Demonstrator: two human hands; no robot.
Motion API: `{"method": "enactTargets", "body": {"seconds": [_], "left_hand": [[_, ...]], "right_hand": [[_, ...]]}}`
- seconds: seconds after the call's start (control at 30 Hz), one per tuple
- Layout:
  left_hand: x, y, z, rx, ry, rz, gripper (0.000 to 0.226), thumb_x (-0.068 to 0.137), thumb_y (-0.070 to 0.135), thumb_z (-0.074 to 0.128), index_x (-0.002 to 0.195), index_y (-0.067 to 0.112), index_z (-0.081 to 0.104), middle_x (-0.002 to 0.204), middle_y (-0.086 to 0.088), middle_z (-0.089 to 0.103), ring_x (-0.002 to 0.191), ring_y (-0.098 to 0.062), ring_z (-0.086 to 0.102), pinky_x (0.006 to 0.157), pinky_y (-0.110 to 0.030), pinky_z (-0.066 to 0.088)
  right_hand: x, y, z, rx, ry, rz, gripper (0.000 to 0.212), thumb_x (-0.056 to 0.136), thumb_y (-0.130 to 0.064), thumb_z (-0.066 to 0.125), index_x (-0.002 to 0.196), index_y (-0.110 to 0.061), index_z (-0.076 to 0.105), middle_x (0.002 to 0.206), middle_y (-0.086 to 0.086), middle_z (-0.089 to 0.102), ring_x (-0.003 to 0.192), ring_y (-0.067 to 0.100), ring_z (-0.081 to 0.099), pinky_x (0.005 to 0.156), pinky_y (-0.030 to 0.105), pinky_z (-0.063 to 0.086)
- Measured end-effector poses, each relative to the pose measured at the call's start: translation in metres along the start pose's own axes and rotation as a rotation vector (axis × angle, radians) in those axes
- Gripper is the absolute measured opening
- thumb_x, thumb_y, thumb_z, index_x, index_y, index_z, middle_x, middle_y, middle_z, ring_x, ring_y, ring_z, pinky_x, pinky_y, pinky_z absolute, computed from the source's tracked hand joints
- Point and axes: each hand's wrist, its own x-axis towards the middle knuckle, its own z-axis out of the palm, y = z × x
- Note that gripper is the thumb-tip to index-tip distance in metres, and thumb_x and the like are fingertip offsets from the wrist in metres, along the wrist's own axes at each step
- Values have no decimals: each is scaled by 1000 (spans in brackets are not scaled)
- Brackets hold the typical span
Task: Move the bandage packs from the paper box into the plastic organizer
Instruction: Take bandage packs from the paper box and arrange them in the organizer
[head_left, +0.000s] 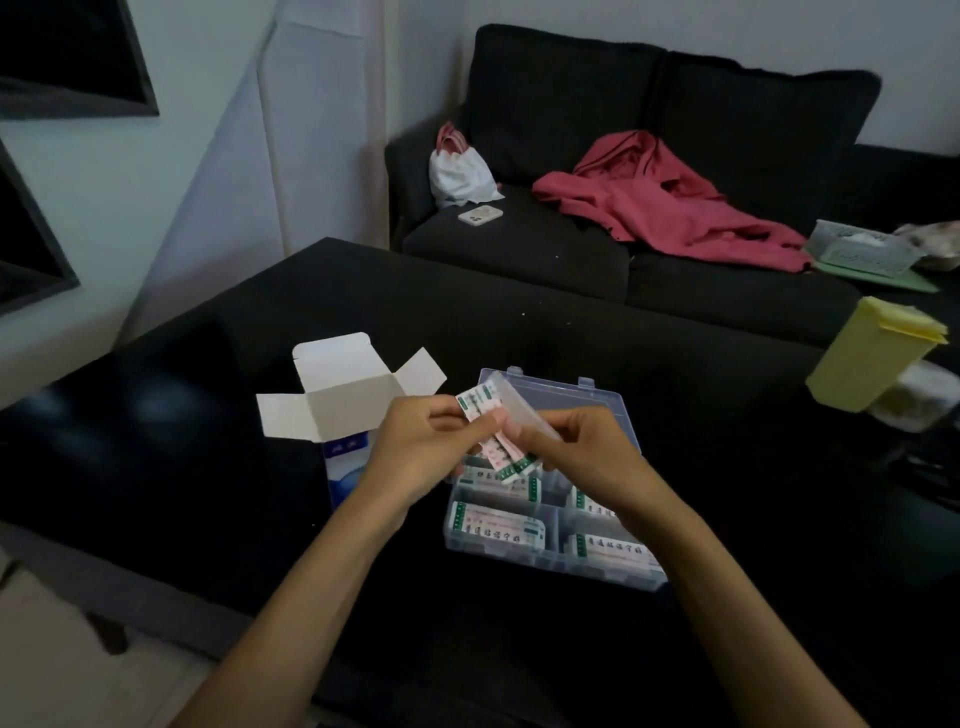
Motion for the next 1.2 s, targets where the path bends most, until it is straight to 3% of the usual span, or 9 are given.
{"method": "enactTargets", "body": {"seconds": [0.23,0.43,0.6,0.73,0.83,0.93,1.03,1.13,1.2], "left_hand": [[-2,3,19,-270,-27,-116,9,90,23,61,96,17,64,81,-1,75,73,-8,72,60,-20,57],[-1,2,20,-242,-10,-32,10,88,22,64,96,27,62,80,3,73,67,-4,70,52,-15,51],[1,-3,21,-199,-30,-32,7,87,19,65,91,24,62,74,4,73,66,-3,70,53,-16,54],[1,-7,23,-169,-27,-53,6,88,19,65,91,24,62,76,6,70,62,3,68,49,-11,48],[2,-9,23,-185,-23,-67,6,88,17,65,91,22,63,75,5,70,61,2,67,49,-11,48],[1,-10,24,-201,-22,-77,5,87,16,65,91,19,66,70,6,71,62,0,69,50,-12,50],[1,-12,25,-211,-12,-77,7,88,13,64,89,18,68,63,9,71,61,-2,69,51,-12,51],[0,-11,25,-258,-29,-75,6,89,17,63,90,17,69,68,5,73,67,-6,71,55,-14,53],[0,-10,26,-288,-51,-78,8,89,23,61,89,19,69,74,3,74,71,-8,72,58,-15,54]], "right_hand": [[0,13,-21,106,118,90,21,96,-24,49,100,-18,69,97,0,69,89,15,64,74,22,52],[0,14,-24,129,176,23,20,98,-21,45,110,-19,61,81,3,70,61,8,62,56,17,48],[5,20,-22,318,76,172,27,102,-15,33,112,-16,57,66,-2,46,56,7,40,59,21,34],[5,22,-19,475,-17,247,33,97,-36,44,112,-10,58,65,-3,36,57,7,32,57,21,29],[8,23,-11,526,-2,286,48,98,-47,31,105,-9,60,62,-2,36,56,8,33,57,22,29],[8,23,-4,307,34,271,33,102,-27,33,103,-10,61,64,-3,43,53,6,39,53,18,32],[6,22,0,111,68,173,13,95,-18,52,102,-14,63,82,-3,62,61,-1,54,48,8,40],[5,25,1,50,240,58,6,87,-17,66,86,-23,66,90,-4,66,72,2,59,50,7,42],[6,28,3,-4,394,-41,8,84,-17,70,85,-24,67,87,-5,66,65,0,58,49,8,43]]}}
